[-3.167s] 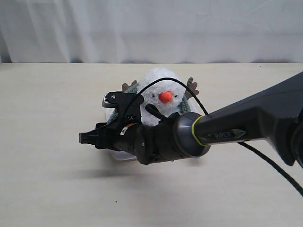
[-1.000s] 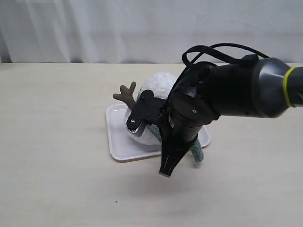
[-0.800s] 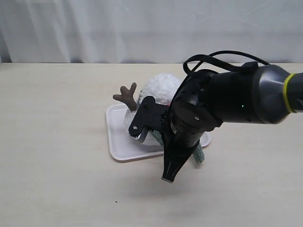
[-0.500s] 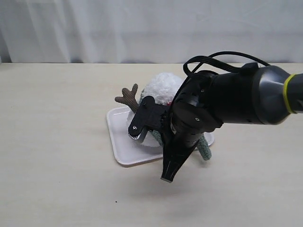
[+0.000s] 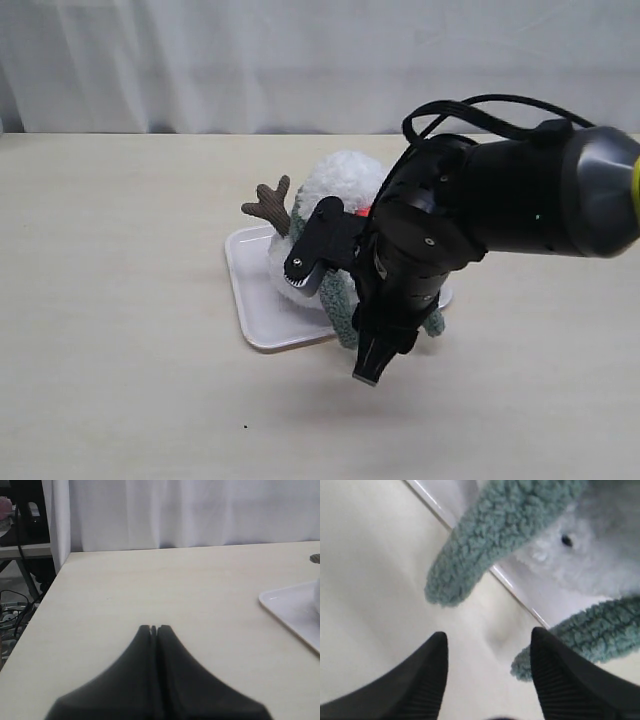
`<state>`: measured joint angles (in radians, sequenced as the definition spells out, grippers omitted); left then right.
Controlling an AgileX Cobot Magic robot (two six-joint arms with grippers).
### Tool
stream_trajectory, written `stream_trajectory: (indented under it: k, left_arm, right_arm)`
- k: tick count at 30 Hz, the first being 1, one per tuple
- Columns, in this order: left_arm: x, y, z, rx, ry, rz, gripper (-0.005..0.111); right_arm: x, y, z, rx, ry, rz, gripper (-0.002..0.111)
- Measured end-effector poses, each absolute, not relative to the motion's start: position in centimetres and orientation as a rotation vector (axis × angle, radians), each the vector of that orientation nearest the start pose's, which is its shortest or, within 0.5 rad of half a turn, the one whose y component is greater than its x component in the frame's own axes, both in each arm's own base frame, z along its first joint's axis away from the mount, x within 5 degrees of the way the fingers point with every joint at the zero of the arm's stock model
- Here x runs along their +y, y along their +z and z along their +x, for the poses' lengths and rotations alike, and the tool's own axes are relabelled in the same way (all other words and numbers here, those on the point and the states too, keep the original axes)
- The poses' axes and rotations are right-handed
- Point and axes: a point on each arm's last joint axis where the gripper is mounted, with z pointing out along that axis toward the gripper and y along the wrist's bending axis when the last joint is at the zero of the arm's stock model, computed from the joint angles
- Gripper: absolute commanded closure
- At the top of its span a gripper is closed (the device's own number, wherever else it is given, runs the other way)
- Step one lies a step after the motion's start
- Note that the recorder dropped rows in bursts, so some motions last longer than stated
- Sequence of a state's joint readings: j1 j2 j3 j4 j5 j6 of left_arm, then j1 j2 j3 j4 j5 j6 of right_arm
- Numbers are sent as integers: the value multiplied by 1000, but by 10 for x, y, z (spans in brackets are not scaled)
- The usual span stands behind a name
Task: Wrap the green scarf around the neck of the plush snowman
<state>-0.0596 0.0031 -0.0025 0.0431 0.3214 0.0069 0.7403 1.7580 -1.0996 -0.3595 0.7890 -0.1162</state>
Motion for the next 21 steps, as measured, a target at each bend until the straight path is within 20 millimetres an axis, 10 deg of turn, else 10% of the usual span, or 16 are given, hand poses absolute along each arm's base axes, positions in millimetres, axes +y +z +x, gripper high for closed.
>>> stream_trajectory:
  k: [12, 21]
  left_arm:
    - [-2, 185, 54, 1803, 4, 87, 107]
    - [-2, 185, 54, 1803, 4, 87, 107]
  right_arm:
    - [188, 230, 258, 2477, -344, -1154, 55]
    - [143, 205, 280, 2558, -123, -738, 46]
